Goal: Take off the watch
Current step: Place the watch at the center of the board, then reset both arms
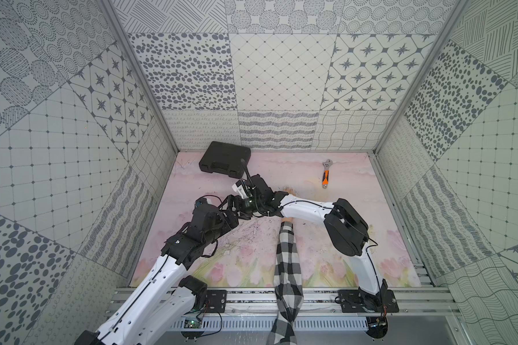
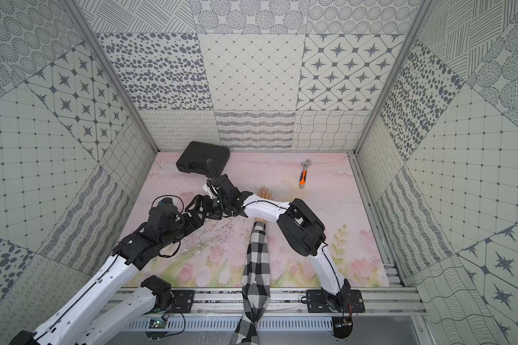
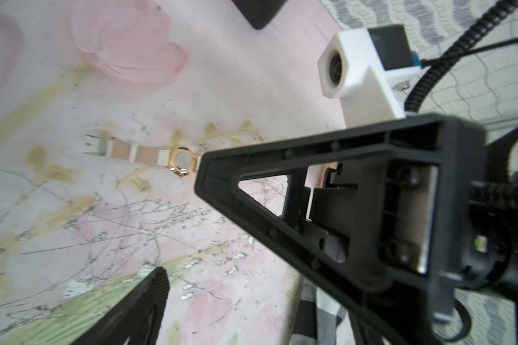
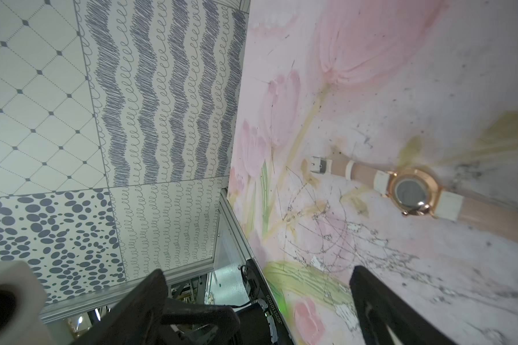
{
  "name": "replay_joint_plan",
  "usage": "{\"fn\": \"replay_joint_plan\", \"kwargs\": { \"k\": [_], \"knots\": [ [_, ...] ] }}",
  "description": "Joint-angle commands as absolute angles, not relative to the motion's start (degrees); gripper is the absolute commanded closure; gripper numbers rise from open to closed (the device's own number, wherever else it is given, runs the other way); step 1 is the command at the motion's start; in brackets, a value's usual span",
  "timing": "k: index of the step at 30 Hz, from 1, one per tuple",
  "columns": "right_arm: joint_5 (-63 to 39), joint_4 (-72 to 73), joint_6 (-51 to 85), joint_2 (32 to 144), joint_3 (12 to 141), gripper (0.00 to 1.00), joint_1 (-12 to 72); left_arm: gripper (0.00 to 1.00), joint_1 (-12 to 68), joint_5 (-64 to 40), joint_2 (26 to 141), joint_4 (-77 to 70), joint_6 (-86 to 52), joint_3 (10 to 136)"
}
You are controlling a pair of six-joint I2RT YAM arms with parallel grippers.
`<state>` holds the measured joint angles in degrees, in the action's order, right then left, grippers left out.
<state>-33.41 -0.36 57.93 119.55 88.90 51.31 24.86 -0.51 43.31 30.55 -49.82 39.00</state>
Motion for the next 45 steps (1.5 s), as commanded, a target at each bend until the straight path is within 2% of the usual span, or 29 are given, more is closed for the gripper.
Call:
{"fn": "replay_joint_plan", "kwargs": {
  "k": [1, 4, 6, 10, 12, 15, 18, 20, 24, 26, 28, 29, 30, 32, 33, 34, 35, 36, 37, 41, 45],
  "knots": [
    [-34.6, 4.1, 55.7, 106.7, 79.6, 0.02, 43.7, 0.02, 24.0, 8.8, 45.1, 36.3, -47.9, 41.9],
    [-33.1, -1.2, 50.3, 96.0, 70.7, 0.02, 37.2, 0.02, 23.3, 12.7, 49.5, 36.6, -44.3, 44.8],
    [-29.8, -6.5, 46.0, 89.4, 65.9, 0.02, 32.5, 0.02, 23.0, 18.7, 53.0, 35.5, -42.2, 46.2],
    [-14.3, -14.7, 33.5, 76.1, 56.5, 0.02, 22.6, 0.02, 22.9, 33.7, 57.4, 21.9, -31.9, 44.1],
    [-3.0, -11.6, 27.2, 69.1, 49.1, 0.02, 19.4, 0.02, 22.6, 38.2, 59.0, 13.1, -22.9, 41.7],
    [12.0, -0.9, 13.1, 59.1, 36.5, 0.02, 16.8, 0.02, 20.2, 37.5, 62.9, 2.8, -11.5, 38.7],
    [20.3, 11.7, 7.2, 57.1, 26.5, 0.02, 13.7, 0.02, 17.1, 36.4, 66.7, -7.2, -8.2, 33.6],
    [20.3, 20.8, 3.5, 60.2, 22.2, 0.02, 12.0, 0.01, 15.4, 36.3, 68.9, -12.7, -9.2, 30.4],
    [13.3, 51.2, 0.5, 73.0, 13.4, 0.02, 7.0, 0.02, 13.4, 34.4, 74.6, -33.3, -6.5, 21.4],
    [7.9, 51.5, 1.1, 77.4, 15.1, 0.02, 4.7, 0.03, 11.9, 29.3, 77.1, -40.2, -3.3, 20.5],
    [6.1, 62.1, 2.0, 90.4, 17.2, 0.02, 3.5, 0.02, 9.7, 26.6, 81.6, -39.3, 0.1, 24.2],
    [5.3, 63.1, 1.8, 92.4, 18.6, 0.02, 3.3, 0.02, 8.8, 25.1, 83.1, -41.5, 2.0, 24.5],
    [2.9, 44.8, 1.1, 87.1, 22.6, 0.02, 2.9, 0.03, 7.1, 22.3, 85.0, -42.4, 1.5, 24.8],
    [0.6, 54.7, 1.9, 91.2, 22.2, 0.02, 2.2, 0.03, 5.3, 18.7, 88.7, -46.8, 0.9, 24.7],
    [-0.1, 42.4, 2.0, 87.8, 24.8, 0.02, 1.4, 0.02, 2.4, 13.2, 88.8, -44.5, -1.2, 25.0],
    [0.0, 48.4, 2.1, 89.4, 24.0, 0.02, 1.2, 0.02, 0.5, 8.7, 88.8, -46.0, -2.6, 24.1],
    [1.6, 53.6, 2.6, 90.9, 22.2, 0.02, 1.6, 0.01, 0.7, 8.4, 90.4, -50.5, -1.0, 22.5],
    [4.6, 46.1, 2.2, 88.2, 23.5, 0.02, 2.4, 0.01, 1.0, 8.7, 90.3, -50.7, -1.1, 22.7],
    [6.8, 46.7, 2.3, 88.3, 24.0, 0.02, 3.0, 0.01, 1.0, 8.5, 89.4, -47.1, -1.8, 23.3],
    [7.7, 49.1, 1.0, 88.9, 22.8, 0.02, 4.3, 0.01, 0.9, 8.6, 90.2, -49.6, -1.2, 22.8],
    [4.1, 47.6, 1.2, 88.9, 23.6, 0.02, 3.1, 0.01, 1.0, 8.6, 90.1, -49.7, -1.3, 22.9]
  ]
}}
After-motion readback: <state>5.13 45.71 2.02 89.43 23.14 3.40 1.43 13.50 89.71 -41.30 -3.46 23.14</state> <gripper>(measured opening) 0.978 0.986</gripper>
